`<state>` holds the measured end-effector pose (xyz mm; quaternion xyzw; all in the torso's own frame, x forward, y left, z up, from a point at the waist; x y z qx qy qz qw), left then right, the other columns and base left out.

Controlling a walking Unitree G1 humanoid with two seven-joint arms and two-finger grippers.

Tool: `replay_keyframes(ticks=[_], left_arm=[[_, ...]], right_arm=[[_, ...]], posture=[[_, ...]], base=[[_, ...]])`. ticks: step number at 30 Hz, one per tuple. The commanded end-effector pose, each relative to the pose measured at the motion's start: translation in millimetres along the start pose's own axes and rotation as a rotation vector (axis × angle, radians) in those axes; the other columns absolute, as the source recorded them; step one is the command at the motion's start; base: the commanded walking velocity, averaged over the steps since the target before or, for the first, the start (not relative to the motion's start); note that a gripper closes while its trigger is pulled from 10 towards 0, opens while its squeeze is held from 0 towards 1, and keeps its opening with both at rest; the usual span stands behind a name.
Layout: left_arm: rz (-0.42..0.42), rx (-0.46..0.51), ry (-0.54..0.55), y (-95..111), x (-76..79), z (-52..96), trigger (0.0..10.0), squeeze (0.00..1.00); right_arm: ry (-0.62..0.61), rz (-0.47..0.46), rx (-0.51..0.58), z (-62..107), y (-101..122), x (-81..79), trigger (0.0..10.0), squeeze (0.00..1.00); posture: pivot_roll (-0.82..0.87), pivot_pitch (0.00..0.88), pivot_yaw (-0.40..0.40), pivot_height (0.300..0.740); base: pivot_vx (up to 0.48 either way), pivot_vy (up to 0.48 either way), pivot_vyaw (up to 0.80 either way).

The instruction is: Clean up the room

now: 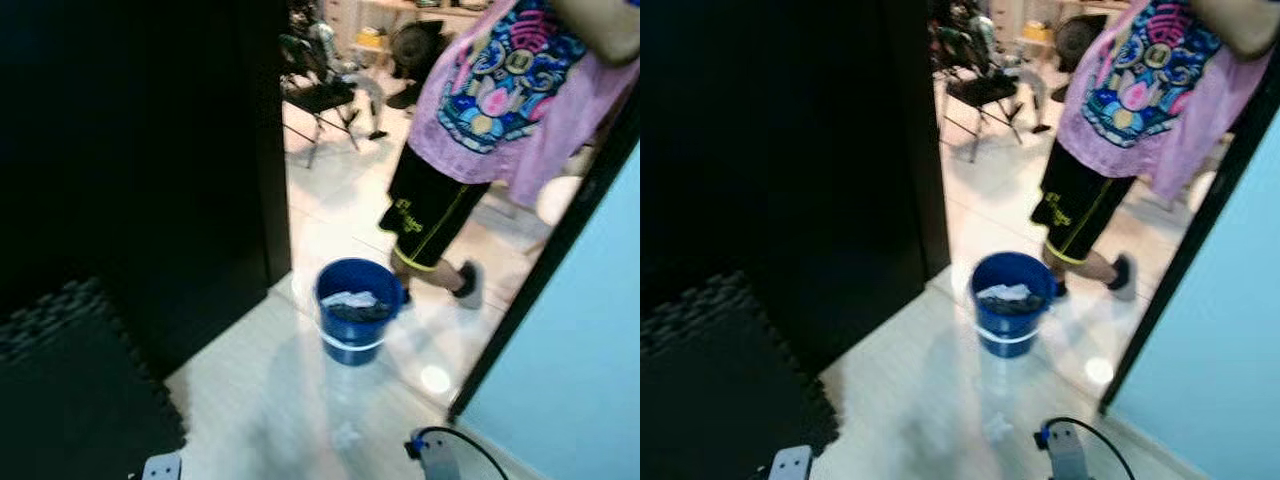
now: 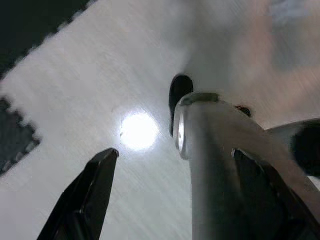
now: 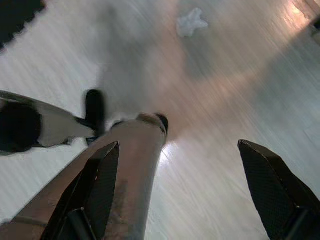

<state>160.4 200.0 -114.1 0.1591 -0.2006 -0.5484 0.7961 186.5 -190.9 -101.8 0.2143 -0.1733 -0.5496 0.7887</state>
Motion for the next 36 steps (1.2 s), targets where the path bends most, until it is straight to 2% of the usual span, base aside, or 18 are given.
replay_keyframes(ticks=[1,12,14,17,27,36], left_arm=[[-0.006,-0.019,0.008,-5,-1.6,0.5,10.0,0.00],[-0.004,-0.024,0.012,-7,-2.0,0.8,10.0,0.00],[0.000,-0.027,0.012,-8,-1.7,0.8,10.0,0.00],[0.003,-0.031,0.015,-8,-2.0,0.9,10.0,0.00],[0.002,-0.037,0.030,-10,-4.1,1.2,10.0,0.00],[-0.004,-0.039,0.028,-10,-3.3,1.1,10.0,0.00]], right_arm=[[0.016,0.022,0.003,-1.2,3,-3.4,10.0,0.00],[-0.004,0.030,0.003,-0.3,2,0.2,10.0,0.00],[-0.055,0.027,-0.014,0.6,-1,5.8,10.0,0.00],[-0.061,0.049,-0.041,0.8,-4,6.1,10.0,0.00],[-0.063,0.042,-0.099,1.1,-11,4.5,10.0,0.00],[-0.122,0.043,-0.124,1.6,-12,9.8,10.0,0.00]], posture=[[-0.14,0.079,-0.047,0.728],[-0.14,0.081,-0.054,0.728],[-0.14,0.082,-0.053,0.728],[-0.14,0.083,-0.055,0.728],[-0.14,0.082,-0.060,0.728],[-0.13,0.077,-0.067,0.728]], base=[[0.000,0.000,0.80],[0.000,0.000,0.80],[0.000,0.000,0.00],[0.000,0.000,0.00],[0.000,0.000,-0.80],[0.000,0.000,-0.80]])
Point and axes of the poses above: a point about 5 cm out from each wrist's last joint towards the gripper, its own z axis pointing back from the gripper into the wrist, its own y axis along the axis of the wrist's last joint, x = y × z, the point moved 2 cm from there along -z, pointing out of the wrist towards the gripper, and after that the axes turned 10 degrees about z, right-handed, at the moved point
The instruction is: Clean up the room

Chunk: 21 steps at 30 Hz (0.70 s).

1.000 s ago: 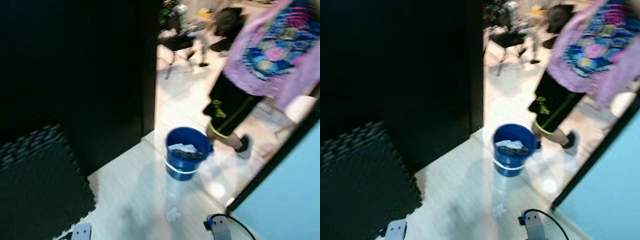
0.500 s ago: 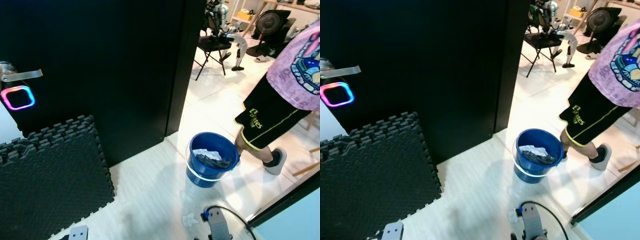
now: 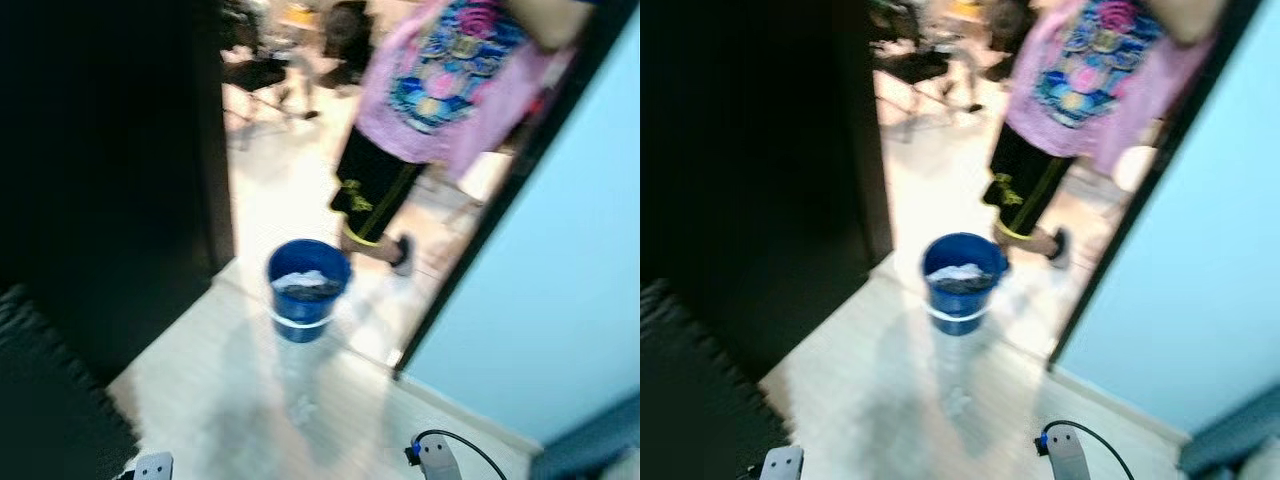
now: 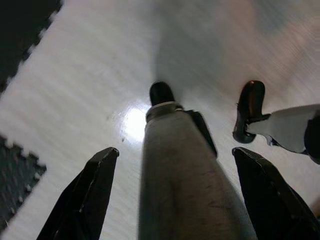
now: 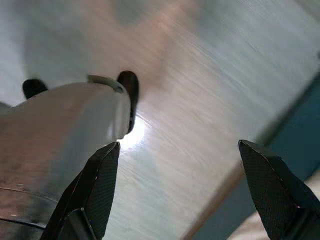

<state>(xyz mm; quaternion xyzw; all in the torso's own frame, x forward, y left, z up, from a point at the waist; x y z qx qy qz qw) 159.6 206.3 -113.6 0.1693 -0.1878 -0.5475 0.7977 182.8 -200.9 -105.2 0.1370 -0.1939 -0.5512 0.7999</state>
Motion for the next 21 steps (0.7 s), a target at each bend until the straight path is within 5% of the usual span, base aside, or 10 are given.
replay_keyframes(ticks=[1,8,21], left_arm=[[-0.006,-0.039,-0.008,-11.9,3.5,0.7,10.0,0.00],[-0.043,-0.036,-0.013,-11.4,3.5,0.7,10.0,0.00],[0.006,-0.043,0.015,-13.9,-0.3,1.2,10.0,0.00]], right_arm=[[-0.030,-0.012,-0.007,0.3,-1.2,3.7,10.0,0.00],[-0.080,-0.035,0.002,0.0,2.0,6.0,10.0,0.00],[-0.074,0.006,-0.011,-1.3,5.3,0.0,10.0,0.00]], posture=[[-0.12,0.074,-0.072,0.728],[-0.09,0.065,-0.080,0.728],[-0.05,0.076,-0.093,0.728]], base=[[0.000,0.000,-0.80],[0.000,0.000,-0.80],[0.000,0.000,0.00]])
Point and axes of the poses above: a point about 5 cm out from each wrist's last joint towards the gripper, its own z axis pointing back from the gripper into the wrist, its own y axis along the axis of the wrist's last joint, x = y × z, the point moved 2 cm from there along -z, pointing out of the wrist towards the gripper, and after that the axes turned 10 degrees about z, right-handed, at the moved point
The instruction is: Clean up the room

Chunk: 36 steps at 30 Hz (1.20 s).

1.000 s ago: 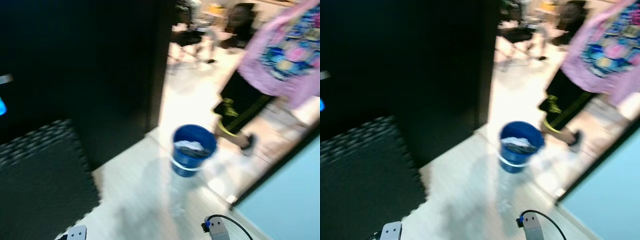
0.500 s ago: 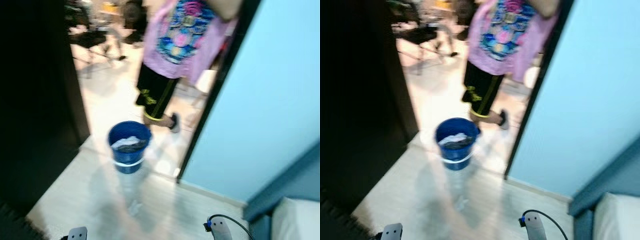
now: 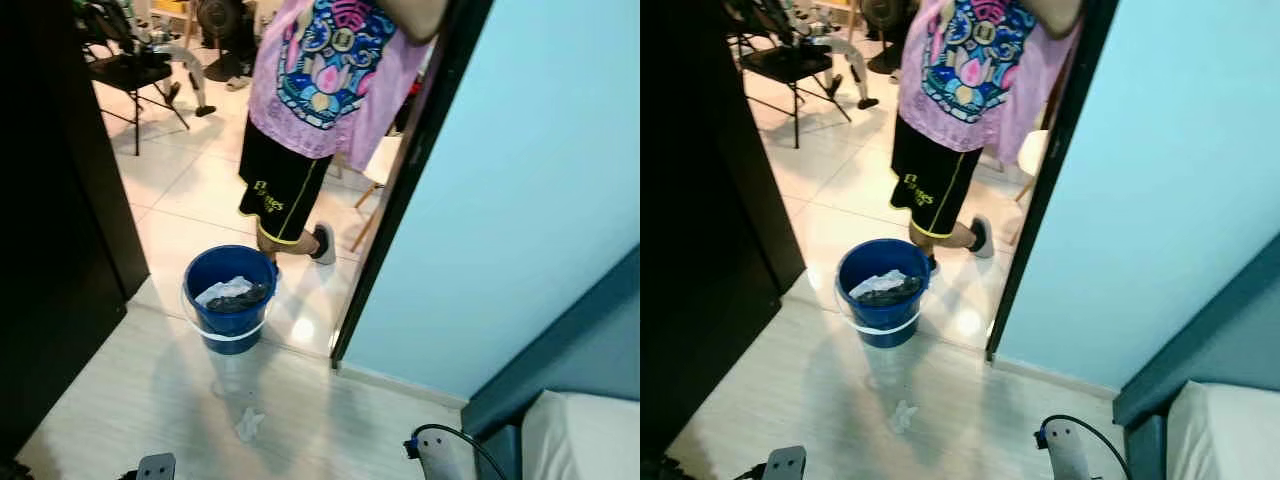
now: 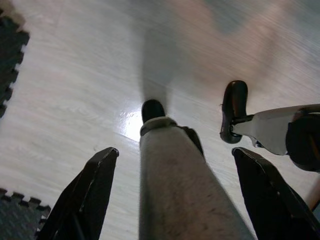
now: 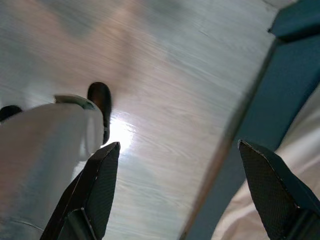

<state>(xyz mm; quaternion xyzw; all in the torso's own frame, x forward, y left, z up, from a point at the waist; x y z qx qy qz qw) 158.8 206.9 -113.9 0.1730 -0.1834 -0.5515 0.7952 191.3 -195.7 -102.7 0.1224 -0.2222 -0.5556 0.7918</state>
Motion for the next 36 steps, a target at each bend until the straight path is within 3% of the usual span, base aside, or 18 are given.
replay_keyframes(ticks=[1,4,13,18,36], left_arm=[[-0.005,-0.067,0.012,-14.4,-0.2,1.0,10.0,0.00],[-0.001,-0.061,0.007,-13.1,1.0,0.8,10.0,0.00],[-0.039,-0.051,-0.009,-10.9,4.0,0.3,10.0,0.00],[-0.047,-0.051,-0.016,-11.7,5.6,0.3,10.0,0.00],[-0.053,-0.085,-0.016,-17.0,6.2,0.7,10.0,0.00]], right_arm=[[-0.009,0.005,-0.021,0.4,-5.5,1.1,10.0,0.00],[-0.010,0.003,-0.026,0.7,-7.6,1.8,10.0,0.00],[-0.025,-0.017,-0.033,1.3,-10.9,6.5,10.0,0.00],[-0.028,-0.022,-0.039,1.6,-13.3,7.5,10.0,0.00],[-0.034,-0.018,-0.042,1.9,-13.9,10.8,10.0,0.00]], posture=[[-0.06,0.082,-0.092,0.728],[-0.06,0.083,-0.092,0.728],[-0.09,0.086,-0.081,0.728],[-0.10,0.087,-0.078,0.728],[-0.11,0.088,-0.085,0.728]], base=[[-0.480,0.000,0.00],[-0.480,0.000,0.00],[0.000,0.000,-0.09],[0.000,0.000,-0.80],[-0.047,0.000,-0.09]])
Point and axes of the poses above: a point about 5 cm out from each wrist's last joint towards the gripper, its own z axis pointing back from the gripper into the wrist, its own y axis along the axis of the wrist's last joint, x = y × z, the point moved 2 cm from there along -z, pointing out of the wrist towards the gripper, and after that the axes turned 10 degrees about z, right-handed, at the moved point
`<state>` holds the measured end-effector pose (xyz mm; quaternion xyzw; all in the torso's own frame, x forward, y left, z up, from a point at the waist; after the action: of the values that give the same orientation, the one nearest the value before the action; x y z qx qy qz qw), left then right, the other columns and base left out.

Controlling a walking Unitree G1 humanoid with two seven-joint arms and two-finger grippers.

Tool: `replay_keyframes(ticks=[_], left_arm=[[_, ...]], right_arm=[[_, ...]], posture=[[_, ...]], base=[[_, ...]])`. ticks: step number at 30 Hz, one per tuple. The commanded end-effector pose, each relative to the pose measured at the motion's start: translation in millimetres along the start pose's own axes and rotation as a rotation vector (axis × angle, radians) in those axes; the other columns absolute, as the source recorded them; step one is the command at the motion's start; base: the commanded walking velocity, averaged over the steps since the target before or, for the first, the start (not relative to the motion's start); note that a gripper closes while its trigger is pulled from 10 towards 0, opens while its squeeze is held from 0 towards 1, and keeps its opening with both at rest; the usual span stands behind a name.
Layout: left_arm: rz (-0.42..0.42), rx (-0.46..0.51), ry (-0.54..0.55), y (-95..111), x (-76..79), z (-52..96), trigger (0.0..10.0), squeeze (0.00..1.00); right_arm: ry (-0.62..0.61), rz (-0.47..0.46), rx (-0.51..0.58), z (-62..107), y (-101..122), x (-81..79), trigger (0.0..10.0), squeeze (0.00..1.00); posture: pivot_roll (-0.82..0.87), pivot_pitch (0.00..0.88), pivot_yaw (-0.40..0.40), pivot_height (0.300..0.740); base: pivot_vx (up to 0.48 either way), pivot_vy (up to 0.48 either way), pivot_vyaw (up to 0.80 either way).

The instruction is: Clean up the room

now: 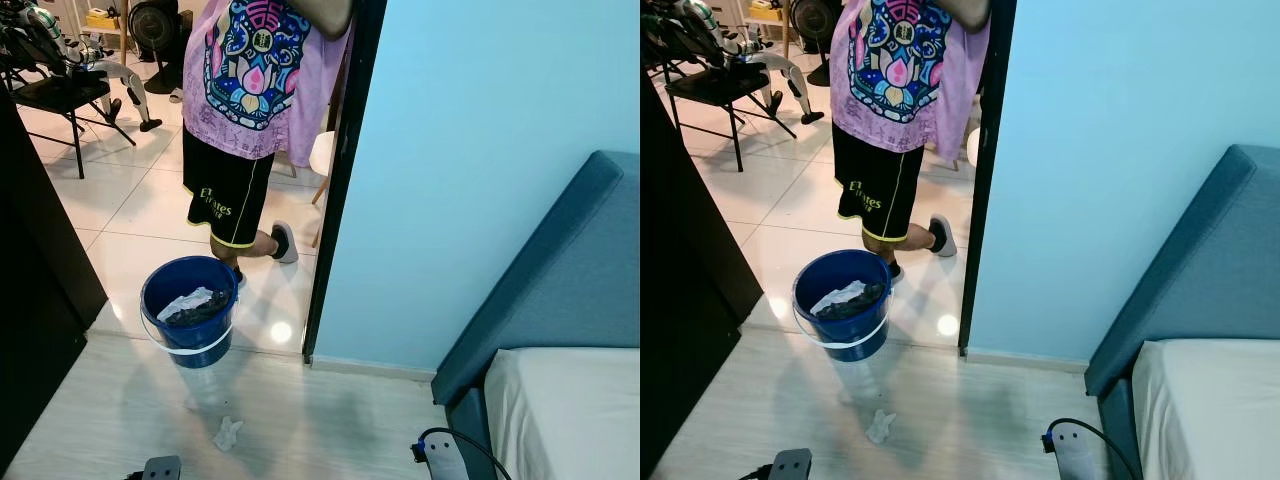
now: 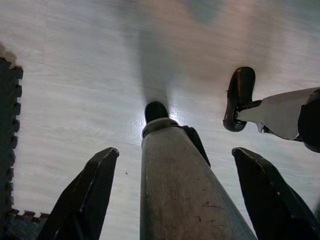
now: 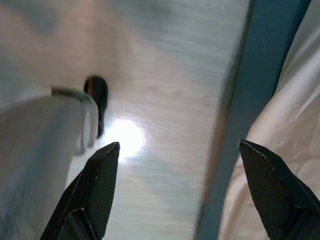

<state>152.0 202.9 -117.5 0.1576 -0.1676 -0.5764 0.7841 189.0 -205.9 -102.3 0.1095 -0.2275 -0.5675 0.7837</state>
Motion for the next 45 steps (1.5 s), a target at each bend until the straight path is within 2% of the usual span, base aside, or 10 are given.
replay_keyframes(ticks=[1,4,8,14,27,31,45], left_arm=[[-0.002,-0.037,-0.013,-8.1,5.4,-0.2,10.0,0.00],[-0.005,-0.037,-0.010,-8.0,5.5,-0.2,10.0,0.00],[0.001,-0.026,-0.014,-6.9,6.1,-0.3,10.0,0.00],[-0.009,-0.020,-0.010,-5.5,6.1,-0.4,10.0,0.00],[-0.036,-0.017,-0.016,-4.4,6.9,-0.5,10.0,0.00],[-0.044,-0.013,-0.017,-3.6,7.0,-0.5,10.0,0.00],[-0.050,0.006,0.000,0.0,5.7,-0.7,10.0,0.00]], right_arm=[[-0.005,0.003,-0.024,0.8,-8.6,2.0,10.0,0.00],[-0.006,0.004,-0.026,0.9,-8.8,2.8,10.0,0.00],[-0.006,0.002,-0.026,0.9,-8.7,2.9,10.0,0.00],[-0.005,-0.002,-0.022,0.7,-7.4,2.7,10.0,0.00],[-0.009,0.002,-0.021,0.7,-6.2,4.7,10.0,0.00],[-0.012,0.005,-0.020,0.7,-5.0,6.8,10.0,0.00],[-0.012,-0.005,-0.010,0.3,-0.8,6.8,10.0,0.00]], posture=[[-0.11,0.088,-0.085,0.728],[-0.11,0.087,-0.085,0.728],[-0.11,0.087,-0.084,0.728],[-0.11,0.086,-0.084,0.728],[-0.12,0.067,-0.085,0.728],[-0.12,0.065,-0.082,0.728],[-0.12,0.072,-0.082,0.728]], base=[[-0.480,0.000,-0.80],[-0.480,0.000,0.00],[0.000,0.000,0.00],[0.000,0.000,-0.80],[0.000,0.000,0.00],[0.000,0.000,-0.80],[0.000,0.000,0.00]])
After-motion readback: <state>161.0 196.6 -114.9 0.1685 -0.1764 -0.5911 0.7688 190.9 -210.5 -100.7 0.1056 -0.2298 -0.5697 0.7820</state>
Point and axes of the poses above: a point about 5 cm out from each wrist's last joint towards the gripper, its own z axis pointing back from the gripper into the wrist, its own y axis along the axis of the wrist's last joint, x = y × z, the point moved 2 cm from there along -z, pointing out of the wrist towards the gripper, and after that the axes turned 10 degrees about z, right-handed, at the moved point
